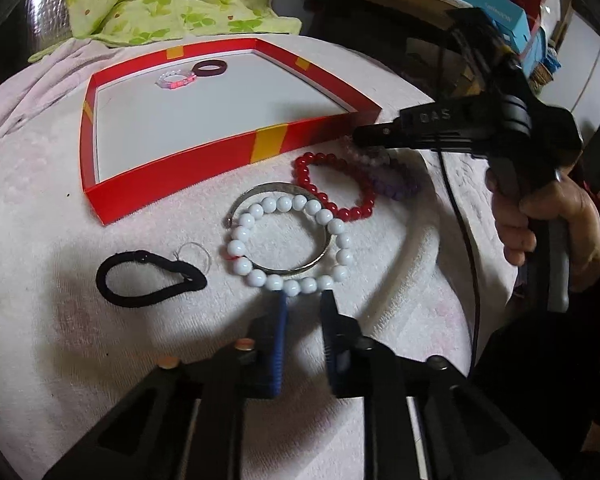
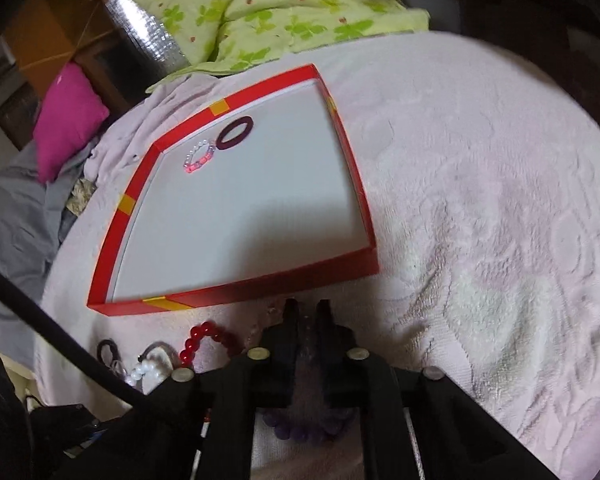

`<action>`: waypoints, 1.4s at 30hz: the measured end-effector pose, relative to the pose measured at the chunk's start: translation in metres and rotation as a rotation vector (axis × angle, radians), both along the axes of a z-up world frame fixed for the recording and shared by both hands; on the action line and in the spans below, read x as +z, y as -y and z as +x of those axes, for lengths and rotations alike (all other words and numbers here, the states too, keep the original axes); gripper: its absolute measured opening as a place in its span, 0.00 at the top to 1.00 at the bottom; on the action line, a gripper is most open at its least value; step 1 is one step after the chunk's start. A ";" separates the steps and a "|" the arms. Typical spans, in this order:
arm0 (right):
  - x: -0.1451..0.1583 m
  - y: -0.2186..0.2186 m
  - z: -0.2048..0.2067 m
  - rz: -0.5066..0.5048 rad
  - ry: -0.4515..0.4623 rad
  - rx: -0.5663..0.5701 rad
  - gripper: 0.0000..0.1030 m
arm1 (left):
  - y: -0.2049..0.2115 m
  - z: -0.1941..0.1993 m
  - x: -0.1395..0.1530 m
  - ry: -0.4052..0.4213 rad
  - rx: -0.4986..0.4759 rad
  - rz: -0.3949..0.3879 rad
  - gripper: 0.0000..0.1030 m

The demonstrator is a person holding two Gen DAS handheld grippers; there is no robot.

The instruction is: Organize jewelry

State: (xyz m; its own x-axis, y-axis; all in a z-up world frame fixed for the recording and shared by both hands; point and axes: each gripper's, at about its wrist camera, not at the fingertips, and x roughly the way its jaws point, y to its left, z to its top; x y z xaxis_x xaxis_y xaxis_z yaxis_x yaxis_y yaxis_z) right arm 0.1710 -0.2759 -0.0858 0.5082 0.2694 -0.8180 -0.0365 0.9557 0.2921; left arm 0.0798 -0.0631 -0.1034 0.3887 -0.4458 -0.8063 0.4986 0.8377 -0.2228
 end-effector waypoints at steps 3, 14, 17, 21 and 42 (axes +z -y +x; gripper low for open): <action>0.005 0.004 -0.003 0.028 0.024 -0.009 0.92 | -0.001 0.001 0.003 0.010 0.004 -0.015 0.90; 0.013 0.021 -0.008 0.107 0.026 -0.054 0.92 | 0.007 -0.006 0.030 0.114 -0.019 -0.028 0.36; 0.012 0.018 -0.006 0.119 0.024 -0.053 0.92 | 0.023 -0.006 0.024 0.114 -0.041 0.008 0.35; 0.012 0.015 -0.007 0.121 0.018 -0.044 0.92 | 0.035 0.009 0.009 0.093 0.014 0.076 0.36; 0.023 0.014 -0.014 0.224 0.046 -0.026 0.92 | -0.003 0.012 0.042 0.085 0.049 -0.178 0.90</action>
State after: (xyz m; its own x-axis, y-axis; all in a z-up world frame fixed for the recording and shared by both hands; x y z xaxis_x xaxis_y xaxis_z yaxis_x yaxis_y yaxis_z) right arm 0.1572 -0.2902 -0.0629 0.5530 0.4280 -0.7148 -0.0312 0.8680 0.4955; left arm 0.0917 -0.0598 -0.0618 0.4766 -0.5571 -0.6801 0.4813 0.8127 -0.3285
